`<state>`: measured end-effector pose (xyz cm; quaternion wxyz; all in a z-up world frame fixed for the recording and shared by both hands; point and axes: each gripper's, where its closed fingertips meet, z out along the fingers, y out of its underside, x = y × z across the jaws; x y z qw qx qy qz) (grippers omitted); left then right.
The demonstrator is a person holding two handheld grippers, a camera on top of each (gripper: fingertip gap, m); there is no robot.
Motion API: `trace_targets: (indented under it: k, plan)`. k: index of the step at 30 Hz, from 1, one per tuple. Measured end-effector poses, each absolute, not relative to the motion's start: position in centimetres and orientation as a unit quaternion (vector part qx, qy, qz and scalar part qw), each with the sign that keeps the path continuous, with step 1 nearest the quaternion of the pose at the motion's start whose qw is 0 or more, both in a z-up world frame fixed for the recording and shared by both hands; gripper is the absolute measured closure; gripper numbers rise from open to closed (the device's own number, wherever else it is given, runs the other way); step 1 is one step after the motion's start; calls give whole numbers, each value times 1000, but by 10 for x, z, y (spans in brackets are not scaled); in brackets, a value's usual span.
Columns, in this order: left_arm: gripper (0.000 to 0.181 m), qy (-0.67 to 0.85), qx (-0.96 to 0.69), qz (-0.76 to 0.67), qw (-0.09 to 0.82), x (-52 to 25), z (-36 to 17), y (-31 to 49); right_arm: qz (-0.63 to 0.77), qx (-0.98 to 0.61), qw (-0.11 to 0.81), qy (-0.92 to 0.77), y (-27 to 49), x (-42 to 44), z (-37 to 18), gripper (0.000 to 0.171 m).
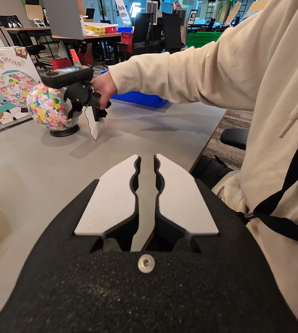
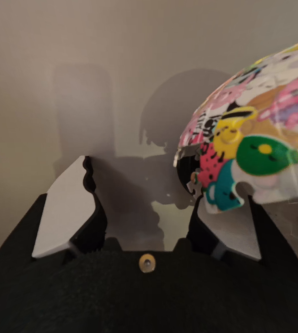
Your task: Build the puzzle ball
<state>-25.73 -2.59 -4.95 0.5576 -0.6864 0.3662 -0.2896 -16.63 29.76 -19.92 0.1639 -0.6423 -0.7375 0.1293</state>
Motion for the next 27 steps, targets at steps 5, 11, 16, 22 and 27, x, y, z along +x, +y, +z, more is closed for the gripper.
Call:
trace_targets:
  k: [5, 11, 16, 22, 27]
  plan:
    - [168, 362, -684, -287, 564, -263, -45, -27, 123, -630, 157, -751, 294, -166, -197, 65]
    - [168, 360, -683, -281, 570, -267, -43, -28, 93, -611, 205, -758, 292, -165, -185, 74]
    - [168, 354, -693, -273, 566, -271, -49, -26, 81, -614, 278, -734, 274, -140, -156, 83]
    - [168, 335, -699, -294, 559, -269, -52, -20, 135, -544, 566, -604, 265, -137, -99, 115]
    - [168, 344, -700, -294, 552, -260, -56, -18, 89, -557, 527, -636, 282, -152, -133, 98]
